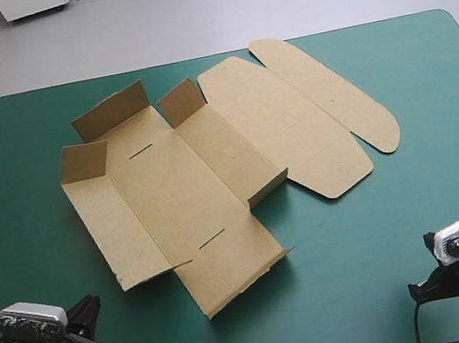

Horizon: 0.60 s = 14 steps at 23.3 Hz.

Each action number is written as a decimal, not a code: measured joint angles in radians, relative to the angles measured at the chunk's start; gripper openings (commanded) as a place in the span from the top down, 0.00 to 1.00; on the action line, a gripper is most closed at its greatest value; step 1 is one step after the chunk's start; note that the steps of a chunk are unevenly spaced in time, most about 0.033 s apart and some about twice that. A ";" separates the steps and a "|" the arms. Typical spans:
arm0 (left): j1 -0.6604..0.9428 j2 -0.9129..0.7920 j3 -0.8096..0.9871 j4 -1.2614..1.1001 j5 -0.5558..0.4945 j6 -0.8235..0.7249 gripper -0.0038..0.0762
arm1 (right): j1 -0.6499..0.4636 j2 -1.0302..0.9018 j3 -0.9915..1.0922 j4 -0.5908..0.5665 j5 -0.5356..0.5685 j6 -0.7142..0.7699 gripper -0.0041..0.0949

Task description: Fold the box

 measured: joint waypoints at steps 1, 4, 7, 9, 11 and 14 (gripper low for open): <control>0.000 0.009 -0.014 0.010 0.001 -0.008 0.66 | 0.000 0.010 -0.012 -0.005 0.000 -0.001 0.96; 0.000 0.046 -0.068 0.066 0.004 -0.083 0.44 | 0.000 0.056 -0.059 -0.028 -0.001 -0.003 0.89; 0.000 0.112 -0.135 0.144 0.003 -0.215 0.37 | 0.000 0.124 -0.117 -0.043 -0.001 -0.015 0.70; 0.000 0.202 -0.201 0.195 0.023 -0.333 0.37 | 0.000 0.213 -0.178 -0.044 -0.006 -0.028 0.55; 0.000 0.308 -0.262 0.203 0.046 -0.393 0.37 | 0.000 0.309 -0.246 -0.044 -0.027 -0.029 0.42; 0.000 0.489 -0.350 0.181 0.063 -0.415 0.37 | 0.000 0.472 -0.366 -0.044 -0.051 -0.030 0.39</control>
